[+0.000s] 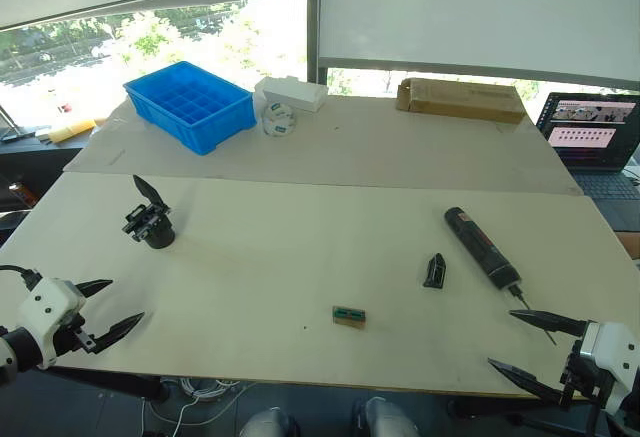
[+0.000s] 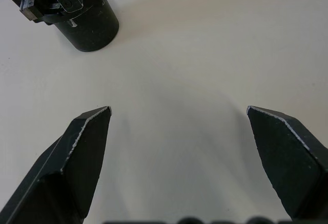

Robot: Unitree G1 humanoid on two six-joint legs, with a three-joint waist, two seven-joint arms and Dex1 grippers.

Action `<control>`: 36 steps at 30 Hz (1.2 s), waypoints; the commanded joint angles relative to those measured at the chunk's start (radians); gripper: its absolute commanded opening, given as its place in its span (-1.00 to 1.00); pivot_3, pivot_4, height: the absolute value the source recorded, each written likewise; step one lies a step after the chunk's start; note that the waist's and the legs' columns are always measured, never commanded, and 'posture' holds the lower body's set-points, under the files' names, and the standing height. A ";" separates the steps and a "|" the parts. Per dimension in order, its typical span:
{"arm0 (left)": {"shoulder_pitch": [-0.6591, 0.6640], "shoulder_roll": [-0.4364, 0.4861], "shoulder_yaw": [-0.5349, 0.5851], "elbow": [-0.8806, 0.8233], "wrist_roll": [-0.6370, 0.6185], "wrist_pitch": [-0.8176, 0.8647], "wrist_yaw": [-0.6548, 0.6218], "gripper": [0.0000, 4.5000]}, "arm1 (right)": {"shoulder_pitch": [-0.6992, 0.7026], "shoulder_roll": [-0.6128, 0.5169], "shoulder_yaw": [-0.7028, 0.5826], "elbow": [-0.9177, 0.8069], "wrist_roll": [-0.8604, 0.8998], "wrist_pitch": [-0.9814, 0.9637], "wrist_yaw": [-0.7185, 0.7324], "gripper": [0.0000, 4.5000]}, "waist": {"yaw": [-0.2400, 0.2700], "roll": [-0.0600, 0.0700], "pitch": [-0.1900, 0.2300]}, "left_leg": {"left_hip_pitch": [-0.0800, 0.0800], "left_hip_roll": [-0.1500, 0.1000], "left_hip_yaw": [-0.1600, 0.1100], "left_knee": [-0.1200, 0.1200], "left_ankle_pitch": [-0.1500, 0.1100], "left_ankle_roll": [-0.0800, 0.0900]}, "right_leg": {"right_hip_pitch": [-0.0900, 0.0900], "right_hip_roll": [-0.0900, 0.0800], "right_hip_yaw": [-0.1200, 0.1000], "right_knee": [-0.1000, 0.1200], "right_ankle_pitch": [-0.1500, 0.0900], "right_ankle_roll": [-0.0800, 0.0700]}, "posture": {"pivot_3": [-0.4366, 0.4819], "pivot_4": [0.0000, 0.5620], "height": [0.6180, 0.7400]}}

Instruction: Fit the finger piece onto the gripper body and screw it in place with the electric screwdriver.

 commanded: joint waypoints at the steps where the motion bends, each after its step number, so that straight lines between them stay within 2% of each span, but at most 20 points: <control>1: -0.004 -0.015 0.031 -0.041 -0.035 0.029 0.040 1.00 | -0.026 0.025 0.022 -0.057 0.026 0.007 -0.045 0.98 | 0.000 0.000 0.000 | 0.000 0.000 0.000 0.000 0.000 0.000 | 0.000 0.000 0.000 0.000 0.000 0.000 | -0.05 -0.47 1.00; 4: 0.009 -0.117 0.105 -0.072 -0.113 0.101 0.153 1.00 | -0.107 0.131 0.096 -0.176 0.115 0.014 -0.129 0.98 | -0.010 0.000 0.000 | 0.000 0.002 0.000 0.000 0.001 -0.001 | 0.000 0.000 0.000 0.000 0.001 -0.001 | -0.05 -0.47 1.00; 9: 0.032 -0.269 0.232 -0.113 -0.208 0.186 0.356 1.00 | -0.156 0.189 0.179 -0.270 0.163 0.063 -0.189 0.98 | -0.009 -0.002 -0.001 | 0.000 0.002 0.000 0.000 0.002 0.000 | 0.000 0.001 0.000 0.002 0.003 -0.005 | -0.05 -0.47 1.00; 10: 0.040 -0.290 0.242 -0.119 -0.207 0.190 0.385 1.00 | -0.164 0.199 0.189 -0.277 0.159 0.056 -0.197 0.98 | -0.008 -0.003 -0.001 | 0.000 0.002 -0.001 0.000 0.005 0.005 | 0.000 0.001 0.000 0.002 0.004 -0.006 | -0.05 -0.47 1.00; 15: 0.053 -0.372 0.197 -0.155 -0.147 0.188 0.512 1.00 | -0.187 0.236 0.268 -0.312 0.127 0.036 -0.227 0.98 | 0.004 -0.005 -0.003 | 0.000 0.002 0.000 0.001 0.003 0.003 | 0.001 0.001 0.000 0.001 0.004 -0.006 | -0.05 -0.47 1.00; 21: -0.042 -0.353 0.059 -0.188 -0.088 0.257 0.553 1.00 | -0.218 0.241 0.313 -0.319 0.099 0.037 -0.263 0.98 | 0.011 -0.010 -0.006 | 0.000 0.002 0.000 0.002 0.001 -0.002 | 0.001 0.002 -0.001 0.002 0.004 -0.007 | -0.05 -0.47 1.00; 25: -0.210 -0.312 -0.030 -0.096 -0.010 0.282 0.600 1.00 | -0.234 0.237 0.317 -0.308 0.086 0.030 -0.273 0.98 | 0.007 -0.011 -0.006 | 0.000 0.001 0.000 0.002 0.002 -0.003 | 0.001 0.007 -0.002 0.002 0.004 -0.007 | -0.05 -0.47 1.00; 27: -0.254 -0.313 -0.052 -0.072 0.010 0.285 0.618 1.00 | -0.236 0.236 0.318 -0.302 0.079 0.023 -0.272 0.98 | 0.002 -0.011 -0.007 | 0.000 0.001 0.000 0.001 0.006 0.003 | 0.002 0.008 -0.002 0.002 0.004 -0.007 | -0.05 -0.47 1.00; 36: -0.430 -0.322 -0.142 0.121 0.073 0.204 0.632 1.00 | -0.180 0.242 0.331 -0.326 0.056 -0.007 -0.272 0.98 | 0.001 -0.011 -0.007 | 0.001 0.001 0.001 0.001 0.007 0.002 | 0.001 0.009 -0.002 0.003 0.004 -0.008 | -0.05 -0.47 1.00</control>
